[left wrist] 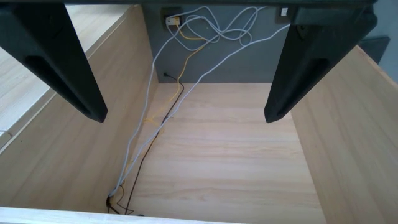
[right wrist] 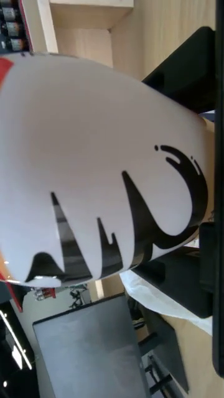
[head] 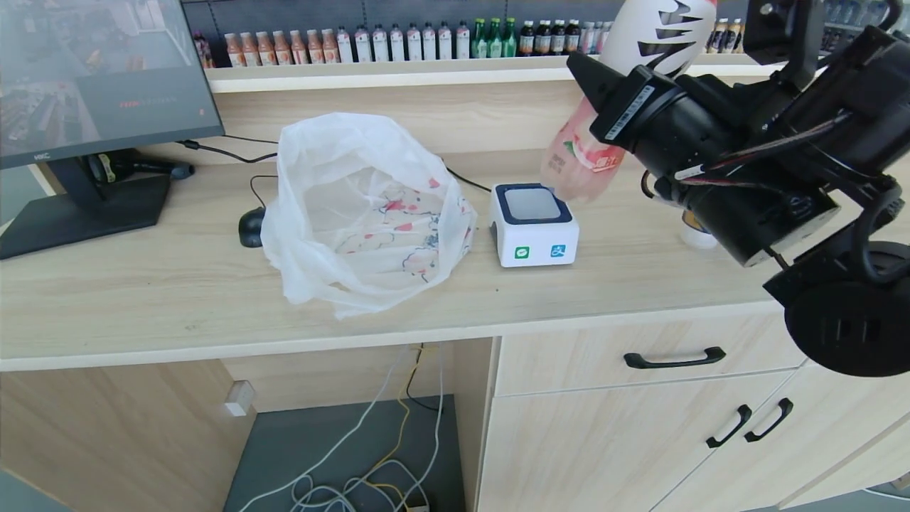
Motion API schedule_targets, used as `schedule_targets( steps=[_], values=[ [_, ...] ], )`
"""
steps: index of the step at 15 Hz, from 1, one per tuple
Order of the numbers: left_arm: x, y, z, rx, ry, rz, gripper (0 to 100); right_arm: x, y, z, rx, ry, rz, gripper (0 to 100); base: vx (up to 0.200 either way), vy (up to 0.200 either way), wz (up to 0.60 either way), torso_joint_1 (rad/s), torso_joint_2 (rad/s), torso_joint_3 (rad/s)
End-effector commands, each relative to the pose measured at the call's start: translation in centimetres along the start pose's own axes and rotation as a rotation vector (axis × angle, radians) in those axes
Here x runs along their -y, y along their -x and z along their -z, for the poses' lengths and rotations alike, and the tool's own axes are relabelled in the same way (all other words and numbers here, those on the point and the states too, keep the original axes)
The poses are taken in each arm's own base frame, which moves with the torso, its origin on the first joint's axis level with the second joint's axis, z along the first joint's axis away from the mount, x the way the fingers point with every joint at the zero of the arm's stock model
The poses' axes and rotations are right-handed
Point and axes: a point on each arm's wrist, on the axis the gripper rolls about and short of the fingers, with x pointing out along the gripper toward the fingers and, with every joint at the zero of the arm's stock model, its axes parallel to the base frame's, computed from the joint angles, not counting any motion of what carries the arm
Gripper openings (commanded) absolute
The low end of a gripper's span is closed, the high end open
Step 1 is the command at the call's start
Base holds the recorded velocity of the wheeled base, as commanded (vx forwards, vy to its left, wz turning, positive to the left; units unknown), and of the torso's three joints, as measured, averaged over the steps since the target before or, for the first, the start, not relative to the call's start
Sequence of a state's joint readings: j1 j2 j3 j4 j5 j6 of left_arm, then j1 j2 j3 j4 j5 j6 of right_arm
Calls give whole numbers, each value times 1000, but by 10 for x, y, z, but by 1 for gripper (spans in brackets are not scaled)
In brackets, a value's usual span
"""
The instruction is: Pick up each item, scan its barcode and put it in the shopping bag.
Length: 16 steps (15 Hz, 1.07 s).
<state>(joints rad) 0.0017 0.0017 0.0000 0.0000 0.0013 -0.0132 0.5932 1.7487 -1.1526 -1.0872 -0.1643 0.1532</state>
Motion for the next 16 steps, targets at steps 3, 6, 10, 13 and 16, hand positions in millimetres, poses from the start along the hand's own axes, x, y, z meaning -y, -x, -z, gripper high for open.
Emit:
schedule_targets(
  steps=[3, 6, 10, 13, 16],
  values=[
    [0, 0, 0, 0, 1, 0, 100, -2, -29, 20, -22, -59, 7, 0, 0, 0, 0, 0, 0, 0],
    [0, 0, 0, 0, 1, 0, 100, -1, -34, 24, -43, -134, 36, 0, 0, 0, 0, 0, 0, 0],
    [0, 0, 0, 0, 1, 0, 100, -3, -45, 26, -43, -269, 35, 0, 0, 0, 0, 0, 0, 0],
    [0, 0, 0, 0, 1, 0, 100, -4, -56, 31, -30, -354, 38, 0, 0, 0, 0, 0, 0, 0],
    [0, 0, 0, 0, 1, 0, 100, -3, -60, 40, -39, -449, 45, 0, 0, 0, 0, 0, 0, 0]
  ],
)
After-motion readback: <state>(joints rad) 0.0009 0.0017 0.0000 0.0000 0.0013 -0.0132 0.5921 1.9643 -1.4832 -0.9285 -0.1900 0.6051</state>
